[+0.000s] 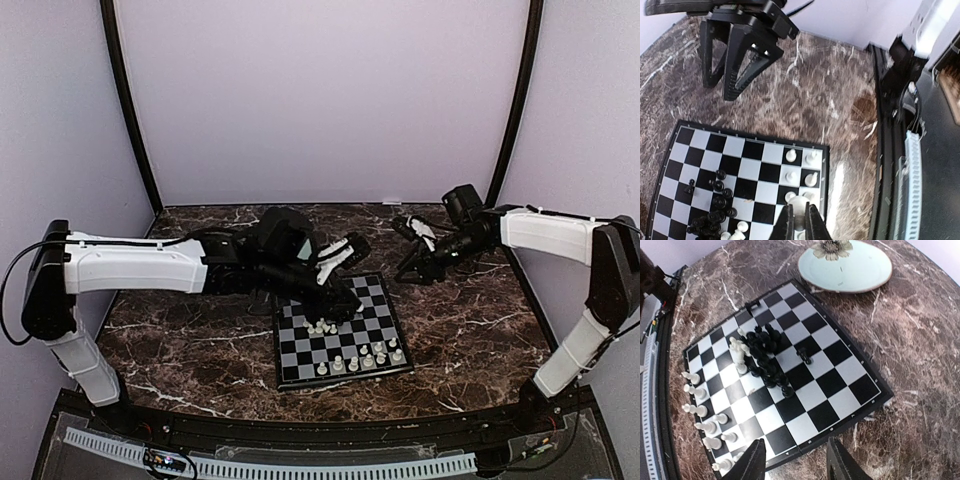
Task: Set up the chess pieces on the board
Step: Place the pawn on e1.
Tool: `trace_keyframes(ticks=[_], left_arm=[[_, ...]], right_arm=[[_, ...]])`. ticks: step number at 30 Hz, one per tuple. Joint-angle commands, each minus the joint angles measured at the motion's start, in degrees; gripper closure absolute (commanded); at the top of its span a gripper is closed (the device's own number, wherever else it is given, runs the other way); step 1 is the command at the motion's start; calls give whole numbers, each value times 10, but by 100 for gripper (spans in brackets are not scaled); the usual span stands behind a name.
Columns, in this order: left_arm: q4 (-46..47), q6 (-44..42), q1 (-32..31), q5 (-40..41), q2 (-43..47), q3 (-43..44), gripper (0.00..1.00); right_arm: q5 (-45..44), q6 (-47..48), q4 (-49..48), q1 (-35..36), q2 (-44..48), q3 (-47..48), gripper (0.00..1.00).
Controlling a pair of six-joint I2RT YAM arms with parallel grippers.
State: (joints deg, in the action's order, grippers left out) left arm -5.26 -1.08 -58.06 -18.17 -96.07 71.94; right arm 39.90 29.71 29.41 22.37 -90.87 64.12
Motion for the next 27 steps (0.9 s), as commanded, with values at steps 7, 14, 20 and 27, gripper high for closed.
trace_keyframes(ticks=[7,14,20,27], left_arm=[[-120,-81,-20,24,-86,56,99],[-137,-90,-27,33,-124,71,99],[-138,-84,-33,42,-146,79,98],[-144,-81,-38,56,-168,90,97]], right_arm=[[-51,18,-73,6,-2,-21,56],[-60,21,-74,6,7,-25,56],[-59,24,-72,6,5,-25,56],[-55,26,-69,6,8,-27,56]])
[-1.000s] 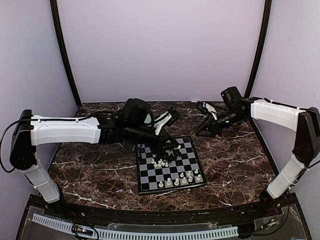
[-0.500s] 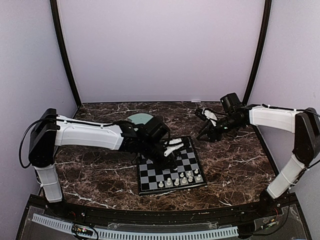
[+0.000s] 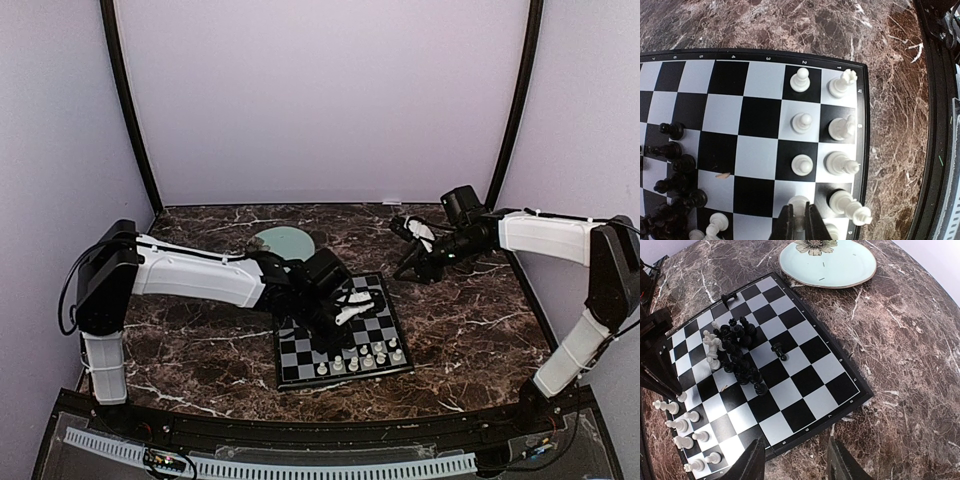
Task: Set up the chess pieces on the board
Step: Place the pawn on e1.
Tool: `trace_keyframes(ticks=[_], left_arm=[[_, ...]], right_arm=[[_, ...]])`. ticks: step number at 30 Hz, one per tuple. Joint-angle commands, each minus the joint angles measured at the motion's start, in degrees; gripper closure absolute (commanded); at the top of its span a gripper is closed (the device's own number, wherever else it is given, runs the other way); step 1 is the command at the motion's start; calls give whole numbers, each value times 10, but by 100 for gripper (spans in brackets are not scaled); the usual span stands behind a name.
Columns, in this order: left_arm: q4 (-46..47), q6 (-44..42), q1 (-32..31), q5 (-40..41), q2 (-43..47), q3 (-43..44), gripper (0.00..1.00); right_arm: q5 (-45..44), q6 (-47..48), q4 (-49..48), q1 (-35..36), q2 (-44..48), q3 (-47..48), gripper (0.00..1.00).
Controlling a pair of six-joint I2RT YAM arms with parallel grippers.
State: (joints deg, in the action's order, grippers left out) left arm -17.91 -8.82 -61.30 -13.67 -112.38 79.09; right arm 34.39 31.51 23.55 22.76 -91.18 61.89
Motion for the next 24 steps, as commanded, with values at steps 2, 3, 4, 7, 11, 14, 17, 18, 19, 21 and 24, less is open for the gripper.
trace_keyframes(ticks=[2,3,4,7,11,14,17,18,19,21,24], left_arm=[[-18,-4,-6,14,-8,19,97],[-18,-4,-7,15,-9,19,97],[-19,-3,-7,16,-11,21,97],[-20,-2,-7,19,-14,22,97],[-23,-4,-9,18,-18,24,97],[-26,-4,-10,18,-21,25,97],[-27,-5,-11,20,-24,25,97],[-27,-5,-11,21,-25,26,97],[-28,-6,-11,22,-26,26,97],[-29,-6,-12,22,-27,27,96],[-30,-5,-12,23,-27,29,89]], right_arm=[[1,10,-10,2,10,-5,56],[1,10,-10,2,10,-5,56],[1,11,-10,2,9,-4,56],[2,12,-8,2,8,-3,56],[3,12,-7,2,7,-3,56],[4,13,-7,2,7,-4,56],[5,14,-6,2,6,-3,56],[6,14,-6,2,7,-3,56],[6,14,-5,3,7,-4,56],[6,14,-6,2,7,-4,56],[6,15,-5,2,8,-4,56]])
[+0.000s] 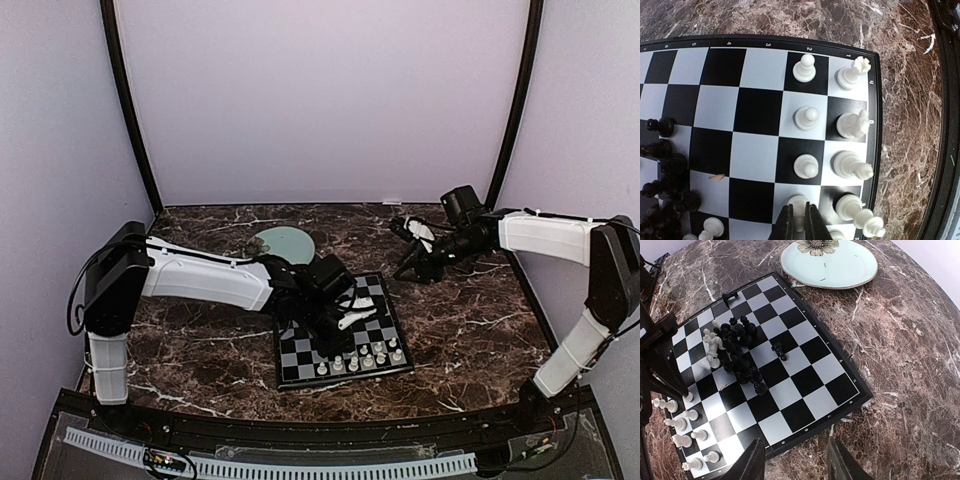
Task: Set up the chess pieces on the board
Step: Place the pawn on e1, then pick up the pawn from the chessboard.
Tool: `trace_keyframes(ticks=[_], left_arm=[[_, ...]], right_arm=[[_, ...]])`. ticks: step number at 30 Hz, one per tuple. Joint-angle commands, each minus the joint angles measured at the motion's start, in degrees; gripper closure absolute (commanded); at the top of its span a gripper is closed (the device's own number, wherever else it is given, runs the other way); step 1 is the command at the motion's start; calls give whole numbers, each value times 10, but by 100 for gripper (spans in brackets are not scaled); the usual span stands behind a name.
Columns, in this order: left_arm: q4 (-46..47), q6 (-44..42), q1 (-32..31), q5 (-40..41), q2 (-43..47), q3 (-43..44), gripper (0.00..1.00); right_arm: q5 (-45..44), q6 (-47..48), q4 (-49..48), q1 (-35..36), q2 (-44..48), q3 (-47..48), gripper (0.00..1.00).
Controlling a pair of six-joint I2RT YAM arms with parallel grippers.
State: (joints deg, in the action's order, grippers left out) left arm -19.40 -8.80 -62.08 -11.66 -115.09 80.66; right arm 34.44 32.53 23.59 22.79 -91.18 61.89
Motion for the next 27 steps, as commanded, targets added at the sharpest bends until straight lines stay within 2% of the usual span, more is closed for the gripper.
trace_keyframes(ticks=[1,4,10,17,21,27], left_arm=[[-17,-5,-4,3,0,14,88],[-19,-4,-4,3,0,17,84],[-21,-4,-5,-4,2,19,83],[-17,-8,-4,29,30,16,73],[-8,-21,6,64,74,2,66],[33,-25,41,35,190,-41,55]], right_arm=[[6,4,-6,2,8,-4,56],[6,5,-5,2,8,-3,56],[8,4,-4,2,6,-3,56],[12,1,5,2,9,8,56],[2,7,25,2,20,28,56],[11,40,91,9,2,82,57]])
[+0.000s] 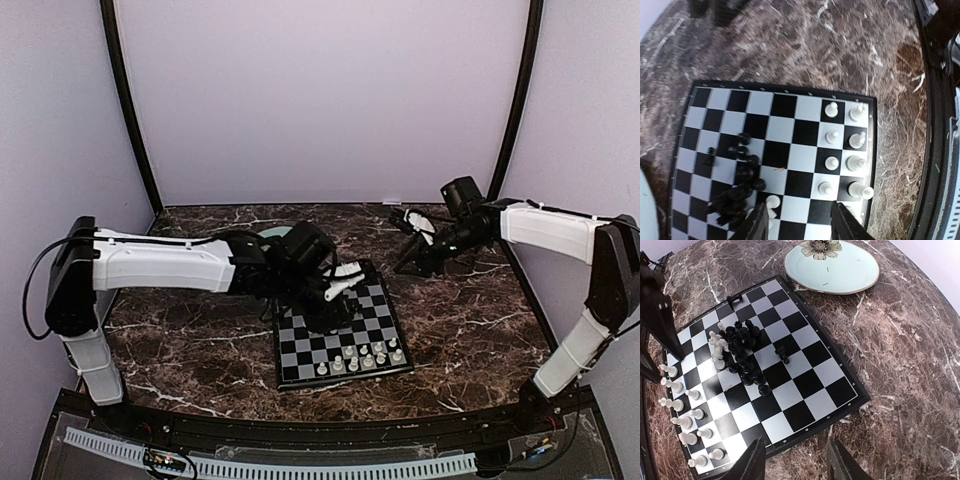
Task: Set up the chess pieces on the board
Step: Pick up the pawn from the chessboard.
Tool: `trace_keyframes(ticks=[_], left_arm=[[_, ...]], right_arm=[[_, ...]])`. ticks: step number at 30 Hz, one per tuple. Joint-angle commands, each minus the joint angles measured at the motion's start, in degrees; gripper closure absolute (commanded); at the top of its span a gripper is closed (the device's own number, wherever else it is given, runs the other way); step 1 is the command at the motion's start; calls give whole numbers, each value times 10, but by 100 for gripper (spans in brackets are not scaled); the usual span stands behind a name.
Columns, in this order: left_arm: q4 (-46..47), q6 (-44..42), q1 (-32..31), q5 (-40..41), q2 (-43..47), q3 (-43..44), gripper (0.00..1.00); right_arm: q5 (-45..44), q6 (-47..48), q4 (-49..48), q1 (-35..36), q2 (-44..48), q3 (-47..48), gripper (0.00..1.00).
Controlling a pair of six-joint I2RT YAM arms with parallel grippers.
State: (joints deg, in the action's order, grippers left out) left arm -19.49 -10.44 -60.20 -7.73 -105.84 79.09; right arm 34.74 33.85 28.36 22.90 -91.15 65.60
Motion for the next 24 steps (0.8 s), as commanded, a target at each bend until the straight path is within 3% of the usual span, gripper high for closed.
trace_keyframes(ticks=[1,4,11,24], left_arm=[[49,-3,33,7,109,-30,53],[68,37,64,35,130,-44,51],[57,195,127,95,105,-28,61],[120,317,182,116,161,-101,49]], right_arm=[[5,33,53,15,-4,57,58],[-16,51,76,47,-23,80,60],[-70,66,84,165,-95,120,67],[-122,85,109,261,-202,197,68]])
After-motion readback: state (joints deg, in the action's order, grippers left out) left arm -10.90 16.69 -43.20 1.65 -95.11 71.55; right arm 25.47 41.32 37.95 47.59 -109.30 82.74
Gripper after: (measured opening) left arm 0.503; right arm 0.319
